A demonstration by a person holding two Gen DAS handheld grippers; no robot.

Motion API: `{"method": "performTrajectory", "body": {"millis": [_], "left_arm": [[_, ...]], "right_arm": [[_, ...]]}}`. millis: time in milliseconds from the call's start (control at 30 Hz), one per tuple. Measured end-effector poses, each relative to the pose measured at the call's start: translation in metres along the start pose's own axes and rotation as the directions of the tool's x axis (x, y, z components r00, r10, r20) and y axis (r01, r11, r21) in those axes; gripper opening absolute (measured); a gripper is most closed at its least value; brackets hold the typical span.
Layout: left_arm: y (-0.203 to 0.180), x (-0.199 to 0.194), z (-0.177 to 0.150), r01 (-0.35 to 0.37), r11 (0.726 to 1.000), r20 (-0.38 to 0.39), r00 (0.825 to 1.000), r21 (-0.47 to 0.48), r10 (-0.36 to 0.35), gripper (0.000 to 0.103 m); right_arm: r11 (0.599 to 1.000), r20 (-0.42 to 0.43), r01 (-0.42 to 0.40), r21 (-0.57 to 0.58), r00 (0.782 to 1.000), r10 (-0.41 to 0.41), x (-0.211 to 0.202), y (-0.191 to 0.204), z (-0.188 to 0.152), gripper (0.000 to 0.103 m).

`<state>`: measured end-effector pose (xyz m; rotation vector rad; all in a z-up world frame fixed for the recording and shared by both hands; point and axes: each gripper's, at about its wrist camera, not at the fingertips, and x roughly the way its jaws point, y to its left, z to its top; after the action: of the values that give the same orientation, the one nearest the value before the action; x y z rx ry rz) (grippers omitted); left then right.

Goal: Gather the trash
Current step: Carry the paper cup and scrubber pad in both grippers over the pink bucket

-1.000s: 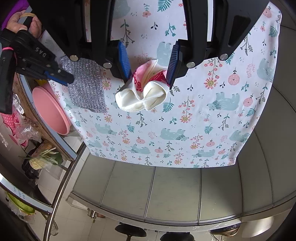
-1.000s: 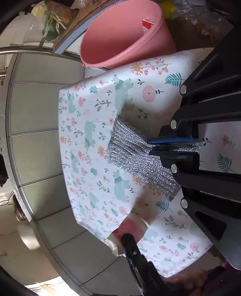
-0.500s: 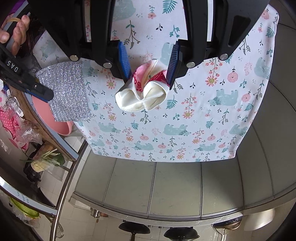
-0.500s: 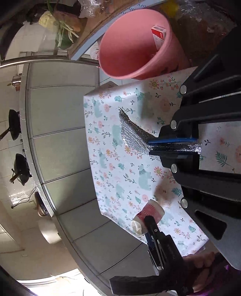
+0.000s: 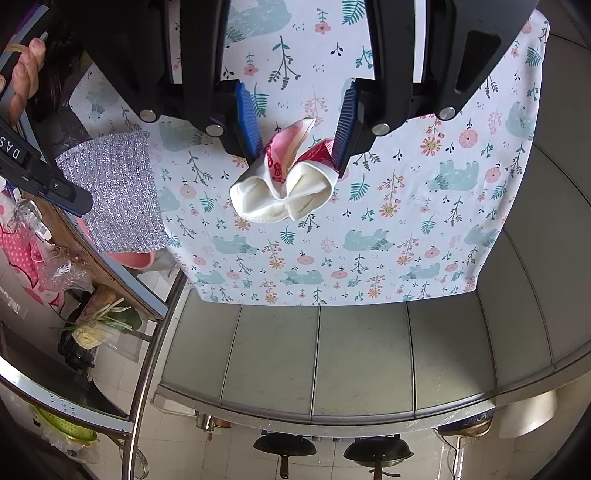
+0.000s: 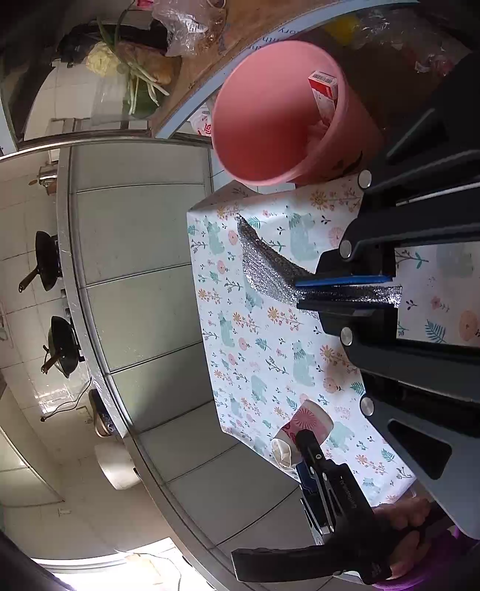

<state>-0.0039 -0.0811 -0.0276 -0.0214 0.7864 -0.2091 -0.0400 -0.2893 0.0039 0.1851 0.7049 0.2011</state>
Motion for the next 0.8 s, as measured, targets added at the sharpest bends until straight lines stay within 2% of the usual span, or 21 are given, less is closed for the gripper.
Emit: {"method": "performTrajectory", "body": {"millis": [500,800], "left_arm": [[-0.011,-0.003,0.008,0.011,1.0,0.021,1.0,0.028,-0.011,0.037],[-0.037,-0.003,0.032,0.072,0.995,0.069,0.995,0.069,-0.077,0.037]], "right_arm": [[0.999,0.027,0.031,0.021,0.999,-0.032,-0.013,-0.011,0.002,0.007],[0.995,0.051,0.092,0.045,0.994,-0.095,-0.027,-0.028,0.007,0.007]]}}
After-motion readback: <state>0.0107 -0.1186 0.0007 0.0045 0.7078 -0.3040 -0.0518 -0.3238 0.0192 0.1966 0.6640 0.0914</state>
